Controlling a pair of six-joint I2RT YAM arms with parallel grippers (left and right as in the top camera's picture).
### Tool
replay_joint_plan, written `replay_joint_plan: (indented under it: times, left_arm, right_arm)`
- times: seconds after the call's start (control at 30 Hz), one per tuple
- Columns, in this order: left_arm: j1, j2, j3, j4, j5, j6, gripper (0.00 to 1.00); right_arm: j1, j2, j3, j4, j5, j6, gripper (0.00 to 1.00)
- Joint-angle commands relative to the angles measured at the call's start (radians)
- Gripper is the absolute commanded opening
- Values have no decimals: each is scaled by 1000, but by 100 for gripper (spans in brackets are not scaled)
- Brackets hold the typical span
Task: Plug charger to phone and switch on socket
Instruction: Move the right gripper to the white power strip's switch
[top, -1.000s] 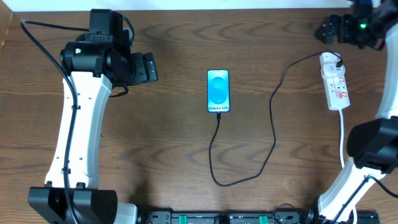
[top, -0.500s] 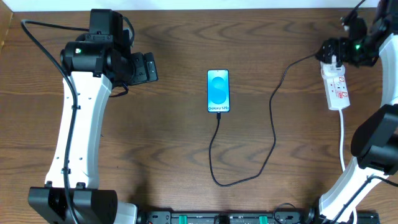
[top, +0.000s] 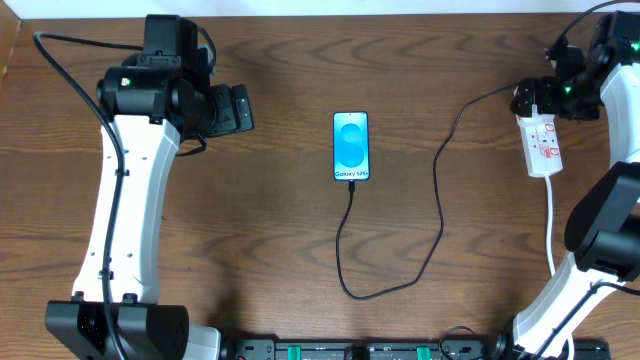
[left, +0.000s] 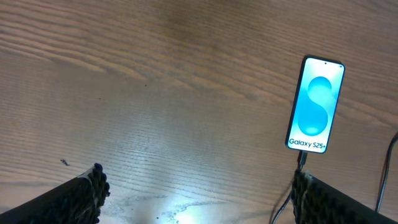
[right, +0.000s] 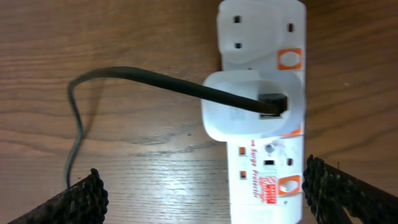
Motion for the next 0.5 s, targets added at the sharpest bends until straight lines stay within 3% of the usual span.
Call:
replay_joint_plan:
  times: [0.0,0.47]
  left_arm:
    - [-1,-11,-3,-3,-16,9,95]
    - [-1,-11,-3,-3,-17,9,95]
  right_arm:
    - [-9,13,-6,4,57,12,99]
    - [-10,27,-226,196,-32,42,99]
